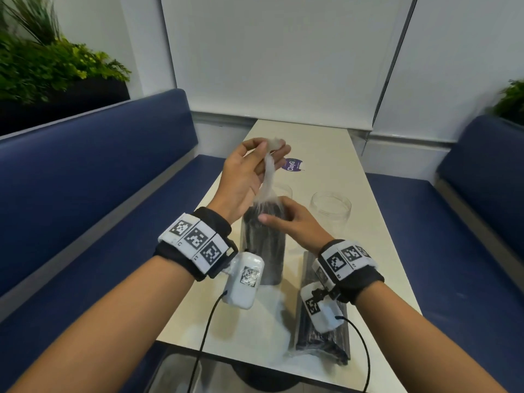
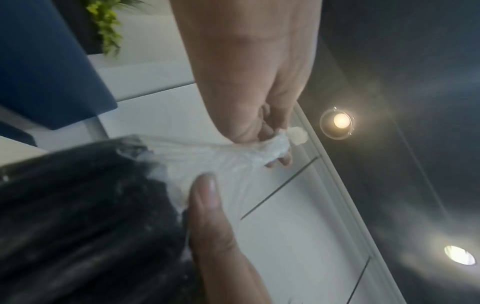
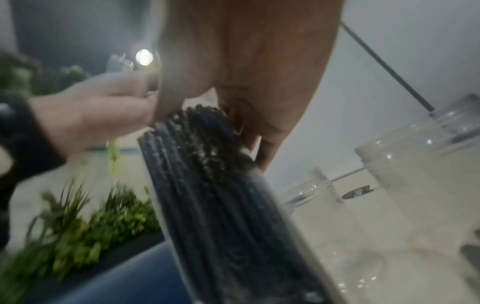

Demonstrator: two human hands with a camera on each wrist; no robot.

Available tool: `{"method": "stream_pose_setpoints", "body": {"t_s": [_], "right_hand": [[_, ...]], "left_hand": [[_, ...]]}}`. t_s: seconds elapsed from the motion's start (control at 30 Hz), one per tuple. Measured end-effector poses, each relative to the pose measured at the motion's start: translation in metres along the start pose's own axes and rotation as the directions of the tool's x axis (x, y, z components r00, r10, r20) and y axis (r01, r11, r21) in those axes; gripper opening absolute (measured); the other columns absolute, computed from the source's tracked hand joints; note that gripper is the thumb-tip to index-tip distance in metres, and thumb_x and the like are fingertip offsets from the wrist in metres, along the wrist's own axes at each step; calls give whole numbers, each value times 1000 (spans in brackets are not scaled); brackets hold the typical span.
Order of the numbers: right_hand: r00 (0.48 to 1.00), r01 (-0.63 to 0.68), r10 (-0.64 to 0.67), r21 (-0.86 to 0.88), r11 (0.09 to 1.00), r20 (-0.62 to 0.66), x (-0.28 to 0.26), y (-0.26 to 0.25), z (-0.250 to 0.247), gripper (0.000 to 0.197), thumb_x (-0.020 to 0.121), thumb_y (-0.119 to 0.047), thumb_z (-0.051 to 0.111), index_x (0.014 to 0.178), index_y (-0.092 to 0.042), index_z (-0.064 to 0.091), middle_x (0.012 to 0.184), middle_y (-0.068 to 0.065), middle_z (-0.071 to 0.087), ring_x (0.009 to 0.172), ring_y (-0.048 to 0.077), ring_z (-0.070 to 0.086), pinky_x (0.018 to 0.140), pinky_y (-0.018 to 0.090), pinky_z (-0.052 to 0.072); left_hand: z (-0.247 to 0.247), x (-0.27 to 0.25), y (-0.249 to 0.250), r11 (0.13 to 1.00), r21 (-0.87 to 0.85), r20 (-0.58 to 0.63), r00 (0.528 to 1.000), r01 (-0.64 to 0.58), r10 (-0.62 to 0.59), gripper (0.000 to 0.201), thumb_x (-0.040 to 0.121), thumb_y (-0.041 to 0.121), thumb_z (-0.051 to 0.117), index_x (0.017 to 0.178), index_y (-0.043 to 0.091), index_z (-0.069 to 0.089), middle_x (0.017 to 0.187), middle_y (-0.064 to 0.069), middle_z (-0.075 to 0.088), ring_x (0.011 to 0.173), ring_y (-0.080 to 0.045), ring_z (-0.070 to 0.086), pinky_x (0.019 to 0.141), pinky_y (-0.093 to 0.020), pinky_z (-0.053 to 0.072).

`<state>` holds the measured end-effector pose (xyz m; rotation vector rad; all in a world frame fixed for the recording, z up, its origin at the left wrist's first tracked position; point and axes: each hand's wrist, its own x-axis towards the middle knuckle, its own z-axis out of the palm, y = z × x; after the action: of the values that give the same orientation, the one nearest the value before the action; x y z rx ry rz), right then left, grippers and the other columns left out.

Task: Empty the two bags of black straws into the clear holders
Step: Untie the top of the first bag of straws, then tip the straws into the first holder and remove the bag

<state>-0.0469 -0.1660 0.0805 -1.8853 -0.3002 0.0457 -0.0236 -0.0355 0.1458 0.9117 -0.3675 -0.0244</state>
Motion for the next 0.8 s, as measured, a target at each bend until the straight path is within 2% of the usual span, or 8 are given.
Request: {"method": "stream_pose_setpoints", "body": {"t_s": [0.1,0.17,0.23,0.3,0.47,0.63,0.73,0.8], "right_hand": [[988,64,-63,-2,998,-142,1,1,1,30,89,-31,53,109,-9,56,101,5,62,93,15,57,84,35,45],[987,76,-65,69,995,-145,1,4,4,44,89,-41,47,123,-13,44,112,-4,55,102,7,53,91,27,43],[993,101,-96,73,992,-76,-1,13,10,79,73,-64,48,133,-17,28,116,-18,47,104,-8,49,92,13,43],[994,103,-101,85,991,-31,-2,22,14,103,54,-78,55,135,-22,23,117,-24,44,106,-11,48,90,10,45],[999,-50,51,44,998,-10,7,54,23,92,52,-57,78,128,-24,39,126,2,59,117,18,56,103,47,44],[970,-223,242,-351,909,12,8,59,27,90,56,-71,66,130,-29,35,130,3,58,122,27,51,110,55,27],[950,-258,303,-358,897,73,12,68,24,111,38,-85,62,129,-32,27,131,0,56,123,26,49,110,57,28],[962,-237,264,-273,932,67,10,57,17,107,48,-59,80,132,-33,19,125,-5,53,120,22,49,106,45,38]], "left_hand": [[-15,-7,2,967,254,41,999,-35,25,26,90,23,53,116,19,53,130,-4,57,121,-11,56,102,-25,44],[-35,-15,-7,858,514,81,995,14,-65,76,77,42,67,140,26,29,153,4,31,138,-6,32,111,-27,29],[-54,-27,-21,767,631,96,969,117,-227,119,55,58,77,146,39,2,159,9,10,142,-6,18,110,-30,25],[-70,-37,-36,779,594,96,944,199,-314,134,42,62,80,144,44,-6,157,8,16,139,-12,30,104,-29,37],[-87,-51,-71,767,616,88,952,180,-294,96,46,49,86,125,41,33,124,12,51,106,11,58,82,-12,51],[-104,-59,-96,738,617,0,938,272,-346,89,49,46,87,123,40,37,130,1,55,122,-15,55,103,-39,47],[-108,-58,-96,683,672,25,913,287,-408,105,49,55,84,135,27,31,135,-2,53,124,-15,52,106,-45,44],[-106,-52,-84,646,718,49,907,260,-419,107,49,60,81,137,28,29,138,1,49,126,-14,49,109,-44,41]]}}
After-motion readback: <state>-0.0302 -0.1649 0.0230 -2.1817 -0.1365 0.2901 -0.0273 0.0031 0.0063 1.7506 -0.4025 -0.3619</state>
